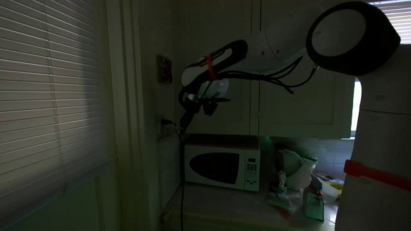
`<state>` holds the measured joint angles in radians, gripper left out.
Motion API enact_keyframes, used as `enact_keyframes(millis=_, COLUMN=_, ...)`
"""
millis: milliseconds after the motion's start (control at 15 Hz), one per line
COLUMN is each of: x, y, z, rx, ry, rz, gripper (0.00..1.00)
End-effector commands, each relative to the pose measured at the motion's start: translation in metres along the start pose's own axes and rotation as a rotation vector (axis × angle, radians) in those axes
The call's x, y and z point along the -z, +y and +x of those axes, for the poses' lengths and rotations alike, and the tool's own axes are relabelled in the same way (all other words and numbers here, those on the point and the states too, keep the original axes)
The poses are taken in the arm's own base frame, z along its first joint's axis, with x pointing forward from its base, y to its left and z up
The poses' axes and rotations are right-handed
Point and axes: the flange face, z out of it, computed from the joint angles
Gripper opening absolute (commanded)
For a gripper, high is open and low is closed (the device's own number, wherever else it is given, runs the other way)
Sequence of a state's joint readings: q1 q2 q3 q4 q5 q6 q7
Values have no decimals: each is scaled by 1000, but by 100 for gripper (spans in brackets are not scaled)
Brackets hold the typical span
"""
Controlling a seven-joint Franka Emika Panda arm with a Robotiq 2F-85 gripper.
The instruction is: Flip the switch on the wall
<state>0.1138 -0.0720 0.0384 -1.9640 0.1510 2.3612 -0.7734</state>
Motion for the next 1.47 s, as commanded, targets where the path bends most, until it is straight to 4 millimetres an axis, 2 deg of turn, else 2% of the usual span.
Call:
enact_keyframes(millis=0, x=-9, y=1, z=11, rx=2, ry=53, rz=17, gripper=0)
enact_keyframes(millis=467, x=-29, y=3, z=33, rx=10, ry=201, rz=32, gripper=0)
enact_keyframes(millis=800, x=-37, y=3, z=43, rx=35, ry=298, rz=24, gripper=0)
enact_keyframes(millis=1400, x=-29, y=5, z=52, rx=72, ry=428, rz=30, gripper=0)
